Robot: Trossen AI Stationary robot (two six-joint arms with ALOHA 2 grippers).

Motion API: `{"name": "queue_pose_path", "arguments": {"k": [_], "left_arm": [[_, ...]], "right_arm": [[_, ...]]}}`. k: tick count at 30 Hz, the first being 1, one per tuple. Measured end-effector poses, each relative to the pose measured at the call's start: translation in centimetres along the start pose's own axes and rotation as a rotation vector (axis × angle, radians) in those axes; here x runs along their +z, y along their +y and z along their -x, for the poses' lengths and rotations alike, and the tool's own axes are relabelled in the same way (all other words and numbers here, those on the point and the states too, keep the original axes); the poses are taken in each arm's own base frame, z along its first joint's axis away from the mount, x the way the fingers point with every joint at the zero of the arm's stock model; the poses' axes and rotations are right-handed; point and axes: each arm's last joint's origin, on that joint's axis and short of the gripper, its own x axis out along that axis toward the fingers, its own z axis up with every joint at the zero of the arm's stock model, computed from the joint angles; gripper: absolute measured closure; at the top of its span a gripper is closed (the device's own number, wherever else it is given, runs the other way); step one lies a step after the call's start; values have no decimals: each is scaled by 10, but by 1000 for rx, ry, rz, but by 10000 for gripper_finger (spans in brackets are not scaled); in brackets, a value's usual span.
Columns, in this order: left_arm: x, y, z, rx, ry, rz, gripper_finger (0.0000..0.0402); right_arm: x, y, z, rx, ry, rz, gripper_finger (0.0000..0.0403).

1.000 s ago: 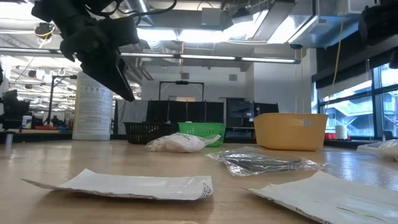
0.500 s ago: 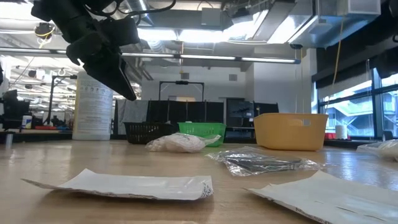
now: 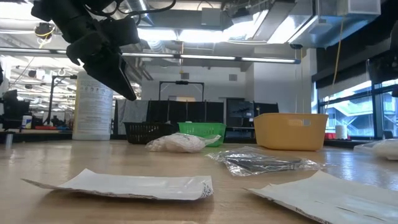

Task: Pick & Place Travel size toiletries
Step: Put the white cotton pack into the yellow bin

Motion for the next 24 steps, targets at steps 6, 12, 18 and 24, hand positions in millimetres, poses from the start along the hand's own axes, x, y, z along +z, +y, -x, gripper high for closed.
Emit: {"name": "queue_pose_path", "arguments": {"k": [6, 12, 18, 24], "left_arm": [[0, 0, 0, 0, 0, 0, 277], [0, 0, 0, 0, 0, 0, 277], [0, 0, 0, 0, 0, 0, 277], [0, 0, 0, 0, 0, -1, 277]], "right_arm": [[0, 4, -11, -84, -29, -24, 285], [0, 9, -20, -131, -32, -68, 336], [0, 9, -20, -133, -34, -71, 395], [2, 12, -15, -136, -31, -67, 397]]}}
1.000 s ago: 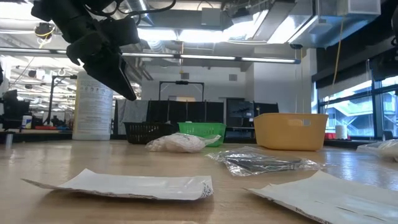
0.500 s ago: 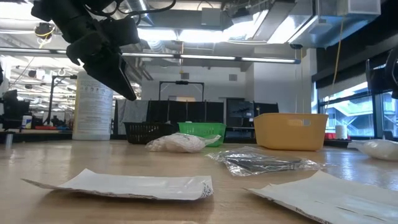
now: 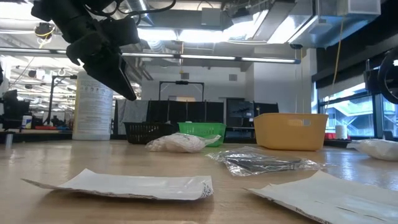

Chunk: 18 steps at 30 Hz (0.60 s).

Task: Pick & Place Travel size toiletries
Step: Put the white cotton pack into the yellow bin

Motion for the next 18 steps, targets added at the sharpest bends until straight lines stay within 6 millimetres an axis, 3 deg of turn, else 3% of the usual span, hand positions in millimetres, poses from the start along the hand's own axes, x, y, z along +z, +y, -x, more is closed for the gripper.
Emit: {"name": "queue_pose_path", "arguments": {"k": [9, 18], "left_arm": [[0, 0, 0, 0, 0, -27, 277], [-3, 1, 0, 6, 29, -36, 277]], "right_arm": [[8, 5, 21, 44, -26, 3, 401], [21, 2, 48, 117, -225, 7, 402]]}}
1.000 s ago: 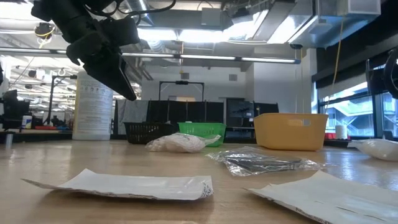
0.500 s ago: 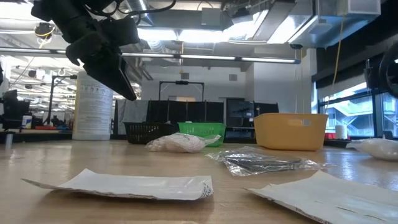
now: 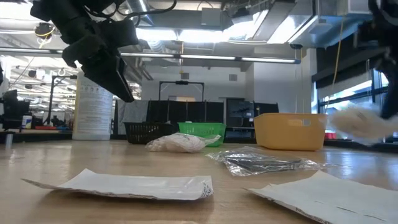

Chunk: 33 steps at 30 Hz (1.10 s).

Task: Pick & Place Travel size toiletries
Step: Put the white cotton pack into the yellow bin

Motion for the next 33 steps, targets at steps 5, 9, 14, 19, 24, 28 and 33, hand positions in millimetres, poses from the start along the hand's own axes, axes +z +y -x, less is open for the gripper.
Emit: {"name": "queue_pose_path", "arguments": {"k": [5, 9, 14, 19, 24, 28, 33], "left_arm": [[0, 0, 0, 0, 2, -1, 277], [0, 0, 0, 0, 2, -1, 277], [0, 0, 0, 0, 2, -1, 277], [0, 0, 0, -6, 1, 0, 277], [0, 0, 0, -7, 0, 1, 277], [0, 0, 0, -7, 0, 1, 277], [0, 0, 0, -8, 0, 1, 277]], "right_arm": [[14, -4, 16, 12, -186, 10, 402], [24, -12, 24, -17, -330, 2, 402], [35, -24, 27, -102, -458, -26, 403], [50, -35, 22, -217, -526, -28, 403], [65, -48, 11, -282, -439, -63, 403], [76, -59, 2, -309, -355, -116, 403], [88, -75, -10, -317, -238, -189, 403]]}}
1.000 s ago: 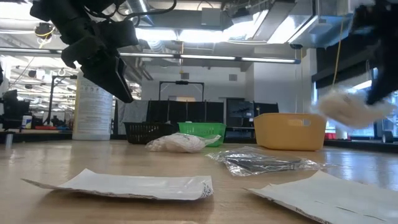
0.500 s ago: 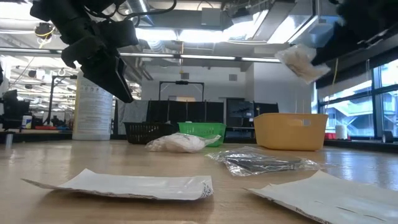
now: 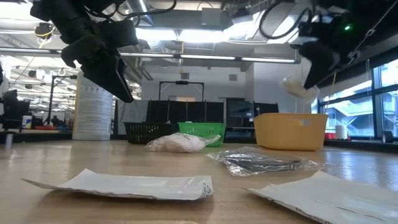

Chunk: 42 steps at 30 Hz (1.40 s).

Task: Pick & Place Travel size toiletries
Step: Put the white cotton pack into the yellow bin, then put the white bandage pack into the green bin

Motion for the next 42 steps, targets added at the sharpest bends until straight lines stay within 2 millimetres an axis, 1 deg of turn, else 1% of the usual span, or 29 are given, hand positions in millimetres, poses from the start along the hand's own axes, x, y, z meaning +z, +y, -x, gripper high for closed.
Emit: {"name": "queue_pose_path", "arguments": {"k": [7, 12, 16, 19, 26, 32, 36, 39, 42], "left_arm": [[0, 0, 0, 0, 0, 0, 277], [0, 0, 0, 0, 0, 0, 277], [0, 0, 0, 0, 0, 0, 277], [0, 0, 0, 0, 0, 0, 277], [0, 0, 0, 0, 0, 0, 277], [0, 0, 0, -2, 0, 0, 277], [1, -2, 0, -66, -7, 5, 277], [5, -7, 1, -151, -36, 11, 277], [9, -14, 3, -230, -79, 3, 277]], "right_arm": [[21, -7, -24, 72, 99, -41, 401], [33, -20, -42, 99, 174, -78, 400], [40, -28, -51, 125, 197, -82, 398], [43, -32, -56, 171, 220, -89, 389], [46, -35, -60, 185, 226, -79, 347], [46, -35, -60, 182, 223, -74, 287], [46, -35, -59, 212, 231, -57, 255], [45, -33, -55, 233, 226, -49, 247], [45, -32, -47, 257, 197, -35, 253]]}}
